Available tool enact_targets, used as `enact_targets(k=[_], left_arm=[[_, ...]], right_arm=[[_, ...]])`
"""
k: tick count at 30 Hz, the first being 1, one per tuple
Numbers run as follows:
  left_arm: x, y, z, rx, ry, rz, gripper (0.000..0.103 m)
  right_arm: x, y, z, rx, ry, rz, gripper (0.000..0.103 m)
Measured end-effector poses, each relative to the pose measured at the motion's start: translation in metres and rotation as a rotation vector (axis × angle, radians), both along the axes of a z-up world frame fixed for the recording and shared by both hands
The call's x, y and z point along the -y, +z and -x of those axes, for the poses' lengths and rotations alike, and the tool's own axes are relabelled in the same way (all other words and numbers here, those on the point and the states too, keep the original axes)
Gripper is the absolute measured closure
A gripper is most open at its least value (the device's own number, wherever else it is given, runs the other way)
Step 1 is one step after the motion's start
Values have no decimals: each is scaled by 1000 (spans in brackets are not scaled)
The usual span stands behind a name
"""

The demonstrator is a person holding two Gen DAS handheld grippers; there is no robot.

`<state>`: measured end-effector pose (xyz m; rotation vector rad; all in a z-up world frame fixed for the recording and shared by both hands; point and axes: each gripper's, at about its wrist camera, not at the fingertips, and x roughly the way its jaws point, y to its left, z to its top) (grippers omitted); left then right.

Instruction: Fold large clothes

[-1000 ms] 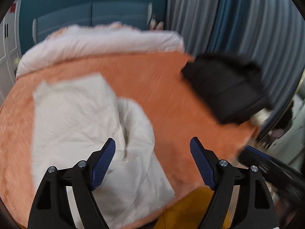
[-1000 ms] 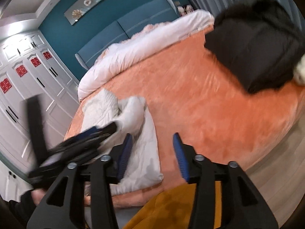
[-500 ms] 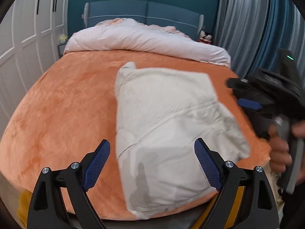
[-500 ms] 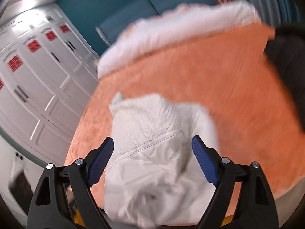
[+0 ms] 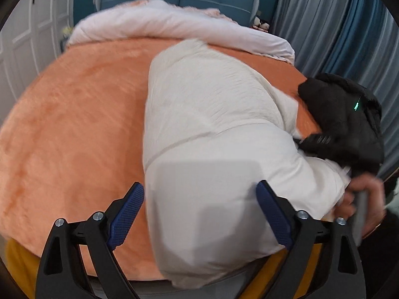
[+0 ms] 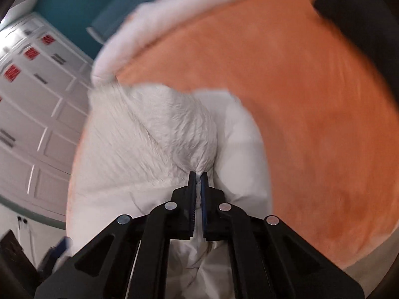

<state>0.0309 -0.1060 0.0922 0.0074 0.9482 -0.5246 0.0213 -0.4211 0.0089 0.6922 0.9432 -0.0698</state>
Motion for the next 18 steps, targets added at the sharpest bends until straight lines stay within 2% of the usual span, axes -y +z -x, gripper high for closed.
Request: enact_targets(k=[3,4,6,7,8,10,11,12,13,14,15,16,17,18], left_arm=[[11,-9,-6,1,4,-45,9],[13,-12,-7,3,7,-71,9],[11,-15,-12,-12,22,-80,9],[8,-18,-14,-21,31,-76,9],[7,-19,-15,-28,34,-74,9],[7,-19,-14,-25,33,-75,9],[8,-19,-13,-20,33,-79,9],[8,-19,-11,-13,34,-84,9],[9,-18,-10,-8,39,-86,9],[10,-16,-11,-8,42,-84,10],[10,-15,-10,-6,43,-82,11],[10,-12,-9,-3,39,-79,12],[9,-10,-8,-3,29,-79,14],[9,-9,-8,-4,20,-82,14]], right_arm=[[8,5,6,8,-13,-63,99],[9,20,14,30,-18,-68,94],[7,46,32,95,1,-69,92],[4,58,44,131,20,-77,80],[-3,71,61,165,48,-81,56],[-18,84,87,211,97,-77,30],[-30,86,98,225,132,-63,29],[-37,85,102,215,156,-43,30],[-49,83,98,192,166,-10,38],[-58,77,98,165,179,39,59],[-62,69,98,144,186,71,72],[-61,60,102,127,177,72,93],[-59,54,110,137,157,35,99],[-55,55,118,152,137,15,100]])
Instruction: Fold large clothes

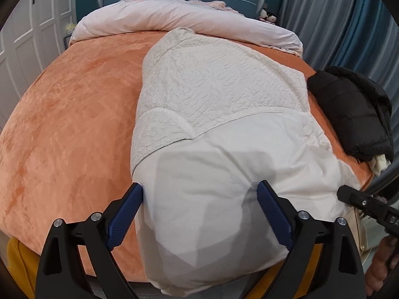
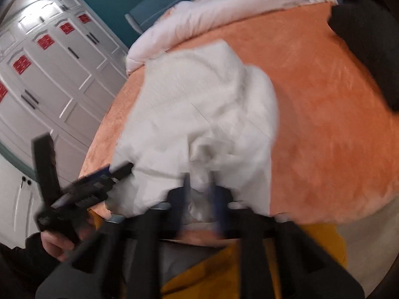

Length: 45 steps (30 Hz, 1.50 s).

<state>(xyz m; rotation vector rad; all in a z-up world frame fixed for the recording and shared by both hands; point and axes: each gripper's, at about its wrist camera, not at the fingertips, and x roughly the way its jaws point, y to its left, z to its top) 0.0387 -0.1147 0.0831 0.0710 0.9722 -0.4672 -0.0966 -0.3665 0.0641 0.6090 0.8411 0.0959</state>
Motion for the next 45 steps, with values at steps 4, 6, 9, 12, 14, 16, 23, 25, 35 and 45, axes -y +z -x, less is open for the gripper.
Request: enact_targets(k=[4,6,9,12,14,16,23,25,35,45], left_arm=[[-2,2,6,29,-23,-28,12],[0,-9,6,4,-30,-29,10],[9,-15,10,21,-48,-70,8],[10,-22,9,42,-53,-93,5],[6,-25,3,39,-24,-81,5],[-2,-22,-3,14,11,-52,5],[3,-13,6,63,-25,-80,6],[4,-13,7,49,-20,-68,7],[3,34,8,152,-2,-63,10],[36,-1,-37,55,41,-75,9]], right_arm=[[20,-21,29,-32,-76,-67,103],[14,-45,26,-100,-67,-26,103],[11,-87,20,-229,-87,-38,103],[9,-94,9,-311,-88,20,103],[-1,-88,3,-369,-86,153,103],[-5,-72,10,-304,-88,160,103],[-2,51,18,-10,-183,279,102],[-21,75,-14,54,-93,361,102],[-17,-46,-113,-219,-33,386,103],[23,-54,-81,-201,-126,111,101]])
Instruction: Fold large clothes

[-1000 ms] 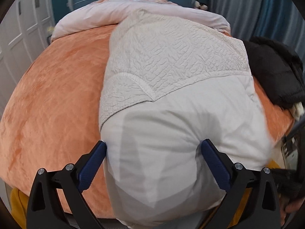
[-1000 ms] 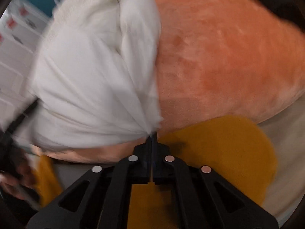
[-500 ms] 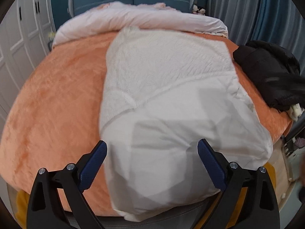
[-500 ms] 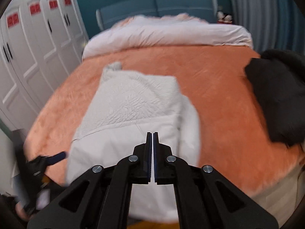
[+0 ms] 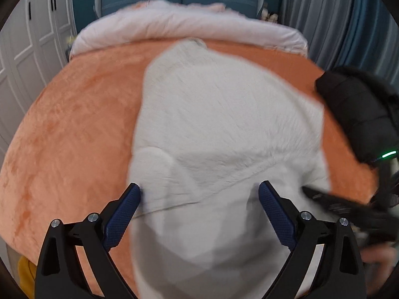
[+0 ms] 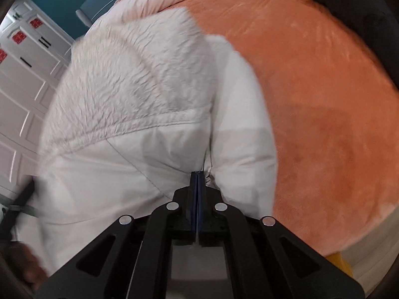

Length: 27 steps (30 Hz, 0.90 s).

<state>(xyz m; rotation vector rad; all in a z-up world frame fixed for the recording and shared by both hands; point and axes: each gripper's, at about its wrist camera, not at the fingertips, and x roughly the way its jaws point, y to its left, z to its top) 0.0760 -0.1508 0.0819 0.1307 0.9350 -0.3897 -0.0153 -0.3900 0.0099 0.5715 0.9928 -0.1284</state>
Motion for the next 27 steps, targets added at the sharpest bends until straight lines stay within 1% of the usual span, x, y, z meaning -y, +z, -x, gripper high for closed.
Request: enact_targets(k=[1,4,6,8,10,11,12,18,21,25,27], left_arm=[[-1,-1,-1,7,22,7,9],[-1,-2,-3,5,25,13,8],[3,-2,-1,17,23,-7,8],[7,-2,0,23,26,-20,7],[9,-3,0,24,29,-26,7],[9,-3,0,24,26,-27,7],[11,-4,0,27,20,-32,7],[16,-13,-2,52,5,-62,5],[20,-17,-2,67,2,-80,5],[21,-24,-4,74,0,-89,5],[20,-27,-5,78,1,-91,5]], right_arm=[[-5,19,5,53,7,17,101],[-23,58,5,157,50,81,101],[-26,69,-8,174,74,98,100],[-27,62,-32,148,72,110,100],[-22,44,-43,92,48,118,101],[-18,30,-51,69,37,97,103],[-15,18,-54,61,35,65,103],[-9,-16,-45,68,33,-22,103],[-4,-25,-45,72,32,-53,103],[-10,-28,-51,69,39,-36,103],[-12,-24,-51,64,42,-23,103]])
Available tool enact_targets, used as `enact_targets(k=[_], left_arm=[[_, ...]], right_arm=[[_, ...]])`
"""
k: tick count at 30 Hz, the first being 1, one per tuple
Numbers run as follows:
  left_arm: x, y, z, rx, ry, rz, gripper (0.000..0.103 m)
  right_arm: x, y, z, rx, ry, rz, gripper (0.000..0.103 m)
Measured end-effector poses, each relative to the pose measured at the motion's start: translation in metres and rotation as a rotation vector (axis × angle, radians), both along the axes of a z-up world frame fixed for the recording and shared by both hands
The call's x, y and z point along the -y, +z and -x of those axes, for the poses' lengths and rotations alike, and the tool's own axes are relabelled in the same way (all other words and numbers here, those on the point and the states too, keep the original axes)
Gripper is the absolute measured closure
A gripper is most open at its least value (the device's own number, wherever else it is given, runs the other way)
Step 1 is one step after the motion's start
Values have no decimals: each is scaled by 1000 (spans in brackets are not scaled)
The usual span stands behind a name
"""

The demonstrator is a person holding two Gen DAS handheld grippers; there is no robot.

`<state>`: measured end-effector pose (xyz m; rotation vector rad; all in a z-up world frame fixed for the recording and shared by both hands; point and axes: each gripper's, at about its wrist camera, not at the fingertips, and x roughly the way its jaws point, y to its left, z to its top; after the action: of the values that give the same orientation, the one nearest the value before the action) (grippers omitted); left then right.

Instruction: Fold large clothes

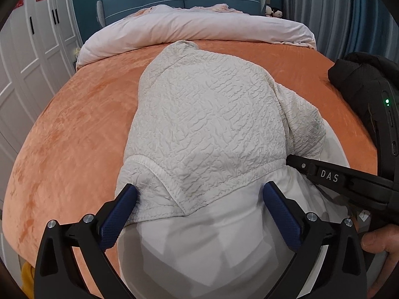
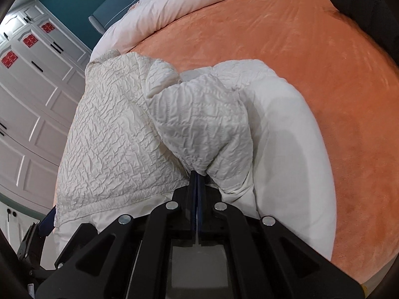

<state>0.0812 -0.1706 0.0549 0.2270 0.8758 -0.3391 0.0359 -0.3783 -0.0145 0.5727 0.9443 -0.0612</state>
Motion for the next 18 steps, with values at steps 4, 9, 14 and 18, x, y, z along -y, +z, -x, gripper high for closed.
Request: enact_targets(k=[4,9,14,18], left_arm=[[3,-4,-1,8,6,-6,5],[-10,11,-3,-31,4,43,5],[-63,53,-6,-55,91,237,6],[-90,46,-29,-173,164,330,6]], right_arm=[[-9,5,-5,-13,2,32,103],[-6,34,5,4,-26,2,101],[17,81,66,154,-148,40,13],[35,57,77,69,-138,-37,13]])
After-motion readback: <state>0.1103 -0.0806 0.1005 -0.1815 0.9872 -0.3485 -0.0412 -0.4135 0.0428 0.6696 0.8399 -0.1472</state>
